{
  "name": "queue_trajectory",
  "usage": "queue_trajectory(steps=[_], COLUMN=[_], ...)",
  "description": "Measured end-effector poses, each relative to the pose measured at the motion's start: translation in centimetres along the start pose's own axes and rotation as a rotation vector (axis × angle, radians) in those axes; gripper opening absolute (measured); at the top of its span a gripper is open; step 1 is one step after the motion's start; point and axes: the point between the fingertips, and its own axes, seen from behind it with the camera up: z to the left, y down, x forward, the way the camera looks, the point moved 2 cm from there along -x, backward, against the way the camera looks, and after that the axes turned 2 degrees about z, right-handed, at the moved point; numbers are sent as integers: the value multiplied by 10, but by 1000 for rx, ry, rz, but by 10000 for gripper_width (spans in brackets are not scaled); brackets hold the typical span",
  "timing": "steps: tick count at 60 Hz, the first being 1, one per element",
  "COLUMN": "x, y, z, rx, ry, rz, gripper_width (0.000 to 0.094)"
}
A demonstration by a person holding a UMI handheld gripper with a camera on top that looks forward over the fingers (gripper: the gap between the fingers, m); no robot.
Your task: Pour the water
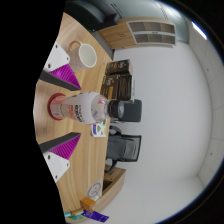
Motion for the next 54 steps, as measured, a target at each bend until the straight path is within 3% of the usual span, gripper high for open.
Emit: queue_trajectory(steps=[12,27,54], x=[-94,-197,-244], y=[-13,-21,-15], z=[-8,-7,-14], rx=[55,95,61], ry=[93,181,249], rz=[96,152,159], gripper_width=[856,857,857])
